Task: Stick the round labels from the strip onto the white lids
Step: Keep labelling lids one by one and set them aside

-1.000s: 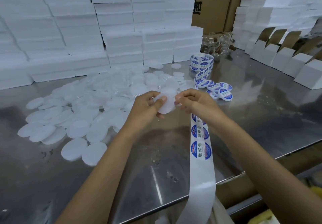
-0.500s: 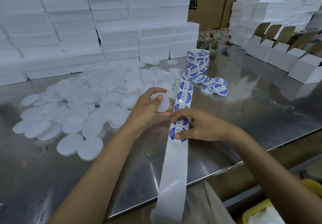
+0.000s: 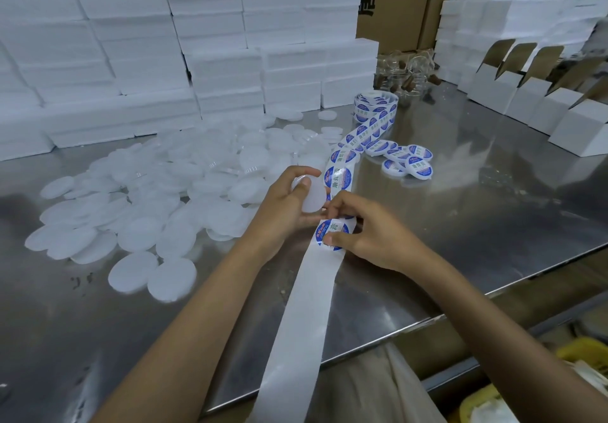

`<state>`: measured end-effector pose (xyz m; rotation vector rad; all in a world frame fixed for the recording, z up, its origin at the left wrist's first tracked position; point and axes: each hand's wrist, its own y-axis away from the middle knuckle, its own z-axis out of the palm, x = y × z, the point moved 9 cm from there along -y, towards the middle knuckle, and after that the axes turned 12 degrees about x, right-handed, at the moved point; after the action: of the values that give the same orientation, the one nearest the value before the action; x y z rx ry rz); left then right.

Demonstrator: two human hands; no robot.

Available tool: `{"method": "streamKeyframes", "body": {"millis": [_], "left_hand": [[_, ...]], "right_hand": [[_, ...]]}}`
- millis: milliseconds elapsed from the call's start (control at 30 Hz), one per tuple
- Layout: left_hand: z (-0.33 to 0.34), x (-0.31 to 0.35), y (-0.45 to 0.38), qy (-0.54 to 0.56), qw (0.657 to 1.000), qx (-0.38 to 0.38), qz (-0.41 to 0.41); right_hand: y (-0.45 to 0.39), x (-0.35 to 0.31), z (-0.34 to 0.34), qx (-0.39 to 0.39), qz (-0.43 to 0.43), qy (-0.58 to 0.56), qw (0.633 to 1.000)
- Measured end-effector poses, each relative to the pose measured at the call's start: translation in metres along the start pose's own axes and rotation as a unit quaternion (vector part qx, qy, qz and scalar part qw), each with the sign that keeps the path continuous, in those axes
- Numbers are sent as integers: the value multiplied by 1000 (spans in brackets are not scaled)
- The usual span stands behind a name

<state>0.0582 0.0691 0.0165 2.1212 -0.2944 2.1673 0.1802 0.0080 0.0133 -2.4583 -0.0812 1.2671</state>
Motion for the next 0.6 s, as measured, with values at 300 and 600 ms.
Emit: {"method": "streamKeyframes", "body": {"millis": [300,600], "left_hand": [[9,8,4,-154,981,-47,110],[-1,13,0,-29,995,20,98]], "right_hand": [[13,-10,-15,113,-55,30,992],[14,-15,-16,96,-52,22,994]]}}
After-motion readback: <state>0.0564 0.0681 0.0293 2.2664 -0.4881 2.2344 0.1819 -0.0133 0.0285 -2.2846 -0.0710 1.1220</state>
